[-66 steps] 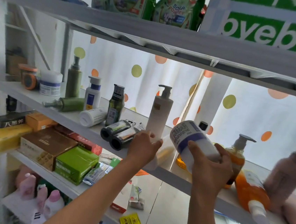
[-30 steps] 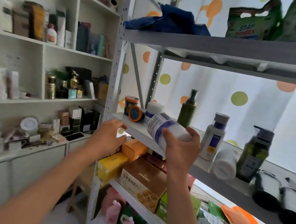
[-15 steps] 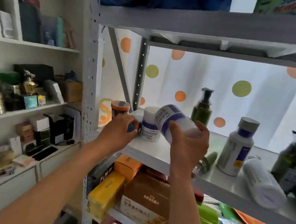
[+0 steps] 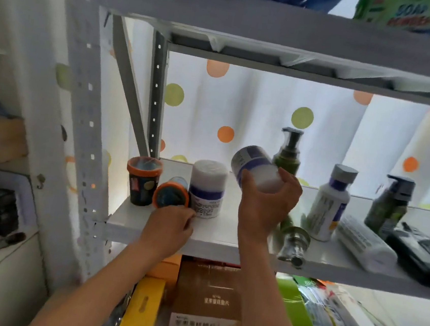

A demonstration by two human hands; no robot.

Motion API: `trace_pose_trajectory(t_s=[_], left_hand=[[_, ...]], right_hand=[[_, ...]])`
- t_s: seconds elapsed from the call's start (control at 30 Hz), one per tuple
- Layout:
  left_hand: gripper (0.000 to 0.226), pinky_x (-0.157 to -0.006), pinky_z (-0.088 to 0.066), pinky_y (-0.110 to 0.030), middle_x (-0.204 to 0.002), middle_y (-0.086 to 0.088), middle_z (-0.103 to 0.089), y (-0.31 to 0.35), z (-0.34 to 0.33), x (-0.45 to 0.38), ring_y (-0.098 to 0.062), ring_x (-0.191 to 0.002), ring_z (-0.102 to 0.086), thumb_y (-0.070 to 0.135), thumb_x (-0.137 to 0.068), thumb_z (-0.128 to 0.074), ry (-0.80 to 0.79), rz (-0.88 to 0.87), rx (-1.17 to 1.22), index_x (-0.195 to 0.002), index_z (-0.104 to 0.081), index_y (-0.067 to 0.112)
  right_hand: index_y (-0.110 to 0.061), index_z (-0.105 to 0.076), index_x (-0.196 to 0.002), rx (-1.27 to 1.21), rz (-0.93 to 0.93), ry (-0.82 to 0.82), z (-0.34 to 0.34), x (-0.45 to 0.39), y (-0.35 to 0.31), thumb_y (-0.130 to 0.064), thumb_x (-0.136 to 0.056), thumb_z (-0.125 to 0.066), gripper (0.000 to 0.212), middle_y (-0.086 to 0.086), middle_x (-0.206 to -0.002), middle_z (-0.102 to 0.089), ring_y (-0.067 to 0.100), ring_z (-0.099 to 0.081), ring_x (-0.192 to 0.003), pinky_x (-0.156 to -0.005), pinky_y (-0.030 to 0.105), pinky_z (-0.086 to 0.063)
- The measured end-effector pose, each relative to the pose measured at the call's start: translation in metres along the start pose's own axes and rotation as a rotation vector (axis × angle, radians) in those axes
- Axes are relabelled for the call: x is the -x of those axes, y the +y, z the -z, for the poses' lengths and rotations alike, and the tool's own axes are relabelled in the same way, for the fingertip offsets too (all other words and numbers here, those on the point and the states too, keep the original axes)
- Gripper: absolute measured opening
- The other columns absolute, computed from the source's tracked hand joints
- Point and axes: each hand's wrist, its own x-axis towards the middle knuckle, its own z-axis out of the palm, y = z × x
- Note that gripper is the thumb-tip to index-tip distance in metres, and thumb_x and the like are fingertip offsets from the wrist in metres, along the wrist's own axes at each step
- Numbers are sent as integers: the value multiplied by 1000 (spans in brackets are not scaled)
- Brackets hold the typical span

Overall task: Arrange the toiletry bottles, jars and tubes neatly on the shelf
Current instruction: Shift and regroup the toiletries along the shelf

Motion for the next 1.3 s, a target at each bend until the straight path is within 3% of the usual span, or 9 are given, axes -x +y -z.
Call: trace_pose_trajectory(t_s=[0.17,0.3,0.43,0.57,0.67,0.8,1.0,1.1,1.3], left_hand=[[17,-70,-53,-25,-95,10,-70,-16,-14,5,-9,-84,-63,31,-87,-59,136,-27,56,-98,-71,26],[10,-63,-44,-19,-89,10,-68,-21,-20,4,-9,-79,-60,29,-84,-63,175,-78,80,-91,-71,26],[7,-63,-32,-16,-87,11,-66,-22,-23,6,-10,-81,-58,28,-83,-64,194,-136,41,-86,-70,27],[9,-61,-41,-20,-89,10,-65,-23,-27,6,-12,-84,-56,27,-84,-60,192,-149,52,-87,-69,27],[13,-62,-46,-23,-91,9,-66,-25,-29,8,-11,-85,-56,28,-85,-58,190,-140,46,-90,-70,26],[15,-63,-47,-24,-93,8,-66,-19,-27,7,-12,-85,-57,29,-86,-57,176,-68,40,-92,-70,25],[23,-73,-47,-27,-105,3,-67,4,-16,9,-14,-95,-57,26,-89,-57,124,94,218,-110,-66,22],[26,-79,-51,-29,-110,-2,-67,28,0,10,-15,-96,-60,23,-90,-59,157,175,440,-115,-64,19],[27,-84,-51,-32,-116,-1,-66,138,32,26,-18,-100,-61,24,-90,-59,210,-50,472,-116,-63,22]], right_hand=[[-16,-57,-114,183,108,24,-13,19,18,-28,-59,-88,63,4,-122,-51,20,-44,-116,-99,47,-41],[-19,-55,-113,376,92,-8,-13,32,37,-41,-58,-88,67,6,-121,-54,26,-50,-115,-97,50,-43],[-21,-53,-115,489,89,-72,-6,47,54,-46,-60,-86,69,2,-119,-56,25,-50,-113,-96,37,-39],[-23,-46,-126,486,178,-151,4,53,62,-42,-68,-83,72,1,-131,-49,23,-44,-122,-96,33,-40],[-25,-36,-141,583,283,-253,15,59,71,-42,-74,-77,80,2,-145,-38,24,-33,-135,-99,30,-32],[-28,-28,-146,635,260,-325,22,59,69,-47,-78,-72,83,2,-152,-30,24,-26,-141,-104,35,-33],[-28,-23,-151,700,167,-466,39,47,43,-62,-78,-66,91,5,-159,-21,25,-20,-145,-116,47,-26],[-28,-32,-149,617,252,-444,69,30,24,-53,-83,-67,79,4,-155,-33,23,-27,-142,-114,50,-27],[-26,-36,-147,749,316,-351,179,-20,-5,-56,-91,-50,65,0,-152,-39,22,-25,-144,-117,56,-13]])
